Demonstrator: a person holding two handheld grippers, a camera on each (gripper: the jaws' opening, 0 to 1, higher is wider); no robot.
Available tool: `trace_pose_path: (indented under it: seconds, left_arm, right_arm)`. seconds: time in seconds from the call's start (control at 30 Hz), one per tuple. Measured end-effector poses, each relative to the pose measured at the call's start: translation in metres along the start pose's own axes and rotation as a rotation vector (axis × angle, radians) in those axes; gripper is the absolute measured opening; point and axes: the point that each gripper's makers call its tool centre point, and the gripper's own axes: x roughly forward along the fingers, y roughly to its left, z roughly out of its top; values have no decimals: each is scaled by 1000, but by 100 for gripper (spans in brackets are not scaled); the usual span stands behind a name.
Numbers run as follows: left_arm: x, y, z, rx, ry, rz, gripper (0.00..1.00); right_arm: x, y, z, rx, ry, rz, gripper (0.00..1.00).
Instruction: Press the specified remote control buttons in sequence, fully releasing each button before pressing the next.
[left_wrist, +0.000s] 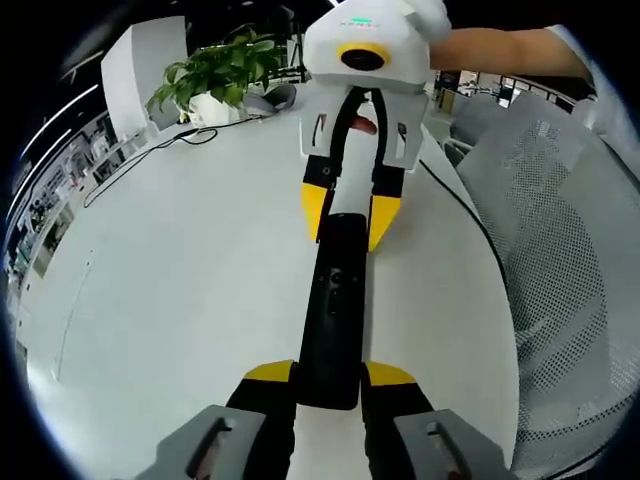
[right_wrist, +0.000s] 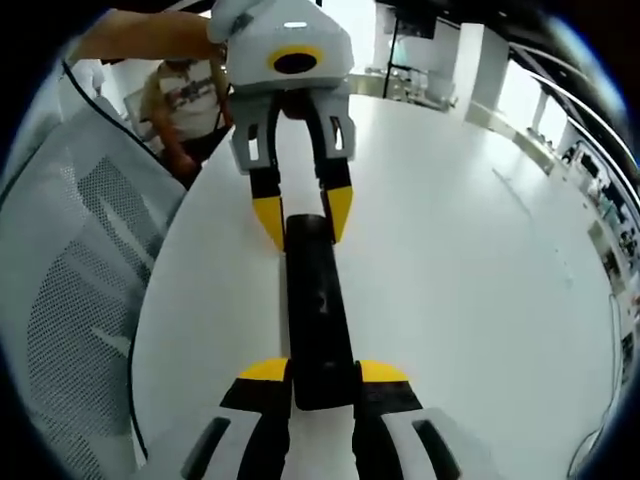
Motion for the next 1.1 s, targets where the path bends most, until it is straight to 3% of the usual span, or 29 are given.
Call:
trace_pose_path:
  seconds: [0.43, 1.1]
  left_arm:
    - [0, 2, -3, 22, 8, 0, 24]
    - [1, 2, -4, 63, 51, 6, 24]
  right_arm:
    - [4, 0, -1, 12, -12, 11, 21]
    - [4, -1, -2, -84, -11, 8, 23]
